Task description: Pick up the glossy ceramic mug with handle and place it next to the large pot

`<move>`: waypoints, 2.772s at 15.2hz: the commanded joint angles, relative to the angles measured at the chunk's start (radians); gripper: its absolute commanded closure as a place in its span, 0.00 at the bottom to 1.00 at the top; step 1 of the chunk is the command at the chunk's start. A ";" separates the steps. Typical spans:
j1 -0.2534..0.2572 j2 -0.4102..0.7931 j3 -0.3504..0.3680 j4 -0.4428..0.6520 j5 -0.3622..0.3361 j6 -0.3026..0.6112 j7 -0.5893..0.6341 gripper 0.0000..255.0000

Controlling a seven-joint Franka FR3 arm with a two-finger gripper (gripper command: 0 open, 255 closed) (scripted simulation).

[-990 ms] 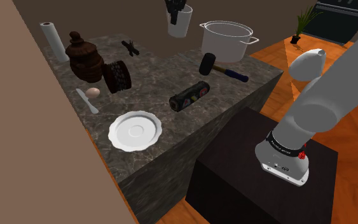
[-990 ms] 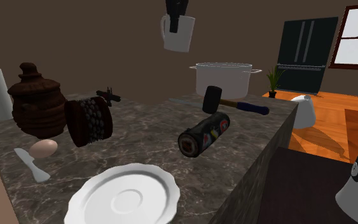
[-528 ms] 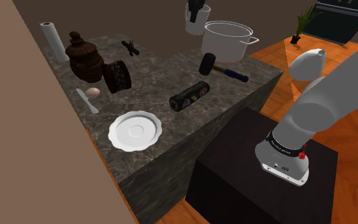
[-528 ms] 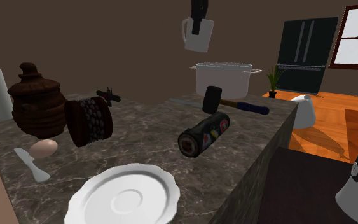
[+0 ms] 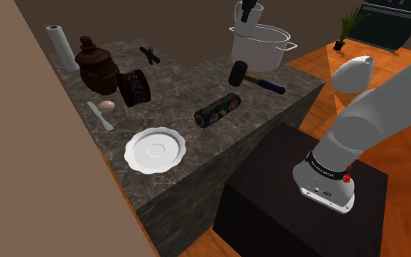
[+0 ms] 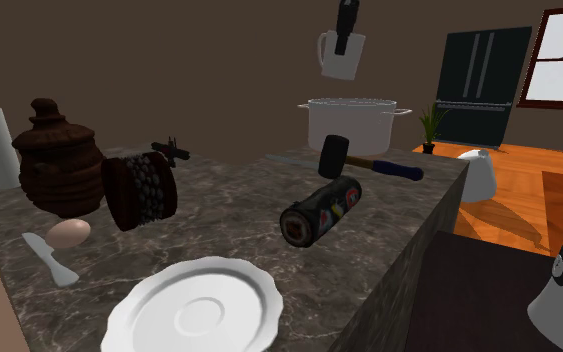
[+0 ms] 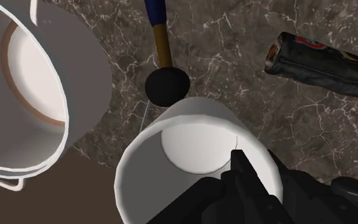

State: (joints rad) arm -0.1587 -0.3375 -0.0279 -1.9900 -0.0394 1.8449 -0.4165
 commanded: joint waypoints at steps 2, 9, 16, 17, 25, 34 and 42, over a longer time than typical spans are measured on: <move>-0.027 -0.019 -0.057 -0.021 -0.005 0.004 -0.083 1.00; -0.081 -0.012 -0.182 -0.006 -0.012 0.002 -0.257 1.00; -0.130 0.049 -0.310 0.064 -0.001 -0.005 -0.439 1.00; -0.137 0.063 -0.329 0.079 0.003 -0.007 -0.466 1.00; -0.196 0.216 -0.480 0.241 0.080 -0.035 -0.693 1.00; -0.336 0.505 -0.620 0.547 0.281 -0.133 -0.969 1.00; -0.390 0.579 -0.629 0.564 0.336 -0.102 -1.038 1.00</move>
State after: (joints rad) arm -0.5505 0.2438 -0.6574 -1.4134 0.2978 1.7316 -1.4526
